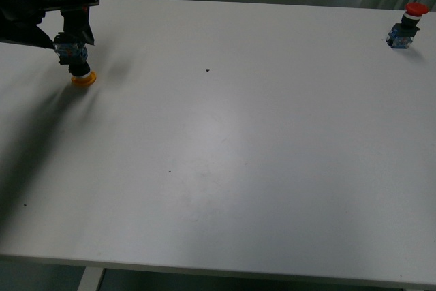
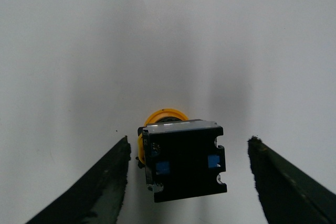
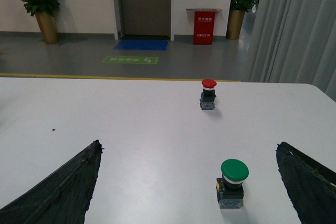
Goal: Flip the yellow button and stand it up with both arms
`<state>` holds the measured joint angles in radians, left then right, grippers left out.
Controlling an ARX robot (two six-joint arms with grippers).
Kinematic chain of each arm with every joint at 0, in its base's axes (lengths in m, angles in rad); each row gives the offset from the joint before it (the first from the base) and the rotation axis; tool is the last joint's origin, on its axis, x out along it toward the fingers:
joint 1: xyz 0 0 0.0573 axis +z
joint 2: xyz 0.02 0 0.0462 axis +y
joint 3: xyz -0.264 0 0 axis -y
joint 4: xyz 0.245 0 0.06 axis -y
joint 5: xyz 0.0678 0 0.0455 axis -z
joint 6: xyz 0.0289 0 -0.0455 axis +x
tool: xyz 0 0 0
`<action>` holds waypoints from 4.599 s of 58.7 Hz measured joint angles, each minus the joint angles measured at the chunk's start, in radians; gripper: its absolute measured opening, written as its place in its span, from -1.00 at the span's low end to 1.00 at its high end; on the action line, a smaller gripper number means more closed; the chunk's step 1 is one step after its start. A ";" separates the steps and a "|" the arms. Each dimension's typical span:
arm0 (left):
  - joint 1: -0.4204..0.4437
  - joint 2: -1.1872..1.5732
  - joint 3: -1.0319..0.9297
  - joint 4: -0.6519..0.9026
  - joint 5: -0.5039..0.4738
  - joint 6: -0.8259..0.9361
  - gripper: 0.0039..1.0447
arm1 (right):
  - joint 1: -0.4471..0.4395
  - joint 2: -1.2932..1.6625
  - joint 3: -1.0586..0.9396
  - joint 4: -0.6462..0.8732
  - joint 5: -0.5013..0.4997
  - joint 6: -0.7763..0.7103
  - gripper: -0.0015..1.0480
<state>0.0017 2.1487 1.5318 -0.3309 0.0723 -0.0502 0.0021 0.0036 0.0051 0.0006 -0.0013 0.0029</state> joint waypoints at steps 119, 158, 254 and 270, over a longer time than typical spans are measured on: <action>-0.436 -0.103 -0.297 1.649 0.615 -1.449 -0.35 | 0.000 0.000 0.000 0.000 0.000 0.000 0.86; -0.438 -0.103 -0.295 1.649 0.617 -1.444 -0.35 | 0.143 0.925 0.409 0.602 -0.104 0.807 0.86; -0.437 -0.103 -0.295 1.649 0.617 -1.444 -0.35 | 0.237 1.408 0.866 0.521 -0.215 1.190 0.40; -0.436 -0.103 -0.292 1.649 0.612 -1.444 -0.35 | 0.240 1.423 0.870 0.524 -0.218 1.181 -0.25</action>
<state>-0.4347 2.0460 1.2396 1.3178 0.6842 -1.4944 0.2420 1.4269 0.8753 0.5243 -0.2195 1.1839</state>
